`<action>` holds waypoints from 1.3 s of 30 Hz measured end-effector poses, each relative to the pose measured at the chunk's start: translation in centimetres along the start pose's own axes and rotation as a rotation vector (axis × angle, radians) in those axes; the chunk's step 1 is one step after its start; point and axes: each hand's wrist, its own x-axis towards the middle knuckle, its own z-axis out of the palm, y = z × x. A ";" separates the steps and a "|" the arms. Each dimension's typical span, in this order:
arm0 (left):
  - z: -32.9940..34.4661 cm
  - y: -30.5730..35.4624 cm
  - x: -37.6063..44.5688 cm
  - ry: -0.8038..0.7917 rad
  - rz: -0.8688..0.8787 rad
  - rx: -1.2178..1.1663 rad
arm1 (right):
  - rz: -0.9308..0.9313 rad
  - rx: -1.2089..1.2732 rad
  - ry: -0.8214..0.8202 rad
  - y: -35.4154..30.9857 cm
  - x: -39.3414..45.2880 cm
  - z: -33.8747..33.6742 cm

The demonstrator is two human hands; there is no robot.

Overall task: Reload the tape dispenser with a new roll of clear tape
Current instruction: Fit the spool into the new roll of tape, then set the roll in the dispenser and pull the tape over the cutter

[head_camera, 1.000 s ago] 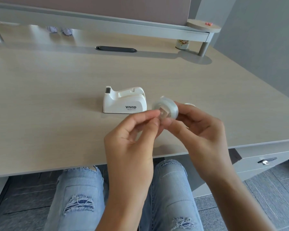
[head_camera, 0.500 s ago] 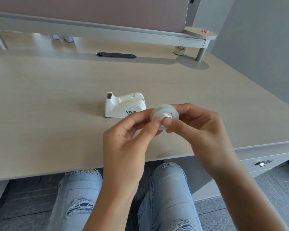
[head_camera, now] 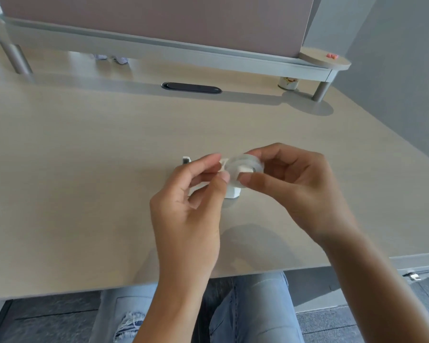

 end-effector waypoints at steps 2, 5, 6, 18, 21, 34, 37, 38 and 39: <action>-0.2 -0.2 0.6 0.065 0.038 0.057 | -0.020 -0.072 0.071 0.1 1.7 -0.3; -0.6 -1.3 1.3 0.176 0.113 0.260 | -0.037 -0.241 0.070 0.5 4.2 -0.9; -0.8 -1.6 1.4 0.201 0.127 0.336 | -0.033 -0.301 0.050 0.7 4.8 -1.0; -1.2 -2.1 1.2 0.120 0.001 0.733 | -0.064 -0.682 -0.190 0.7 6.5 -0.2; -1.0 -2.2 1.1 0.121 -0.024 0.704 | -0.086 -0.798 -0.268 0.0 6.9 -0.1; -1.0 -2.2 1.1 0.115 -0.050 0.715 | -0.032 -0.935 -0.415 -1.9 8.1 1.3; -1.0 -2.3 1.1 0.110 -0.052 0.710 | -0.024 -0.995 -0.416 -2.1 8.0 1.8; -1.0 -2.3 1.1 0.111 -0.054 0.712 | -0.017 -1.009 -0.418 -2.2 8.0 1.9; -1.0 -2.3 1.1 0.113 -0.054 0.716 | -0.013 -1.024 -0.419 -2.3 8.0 2.0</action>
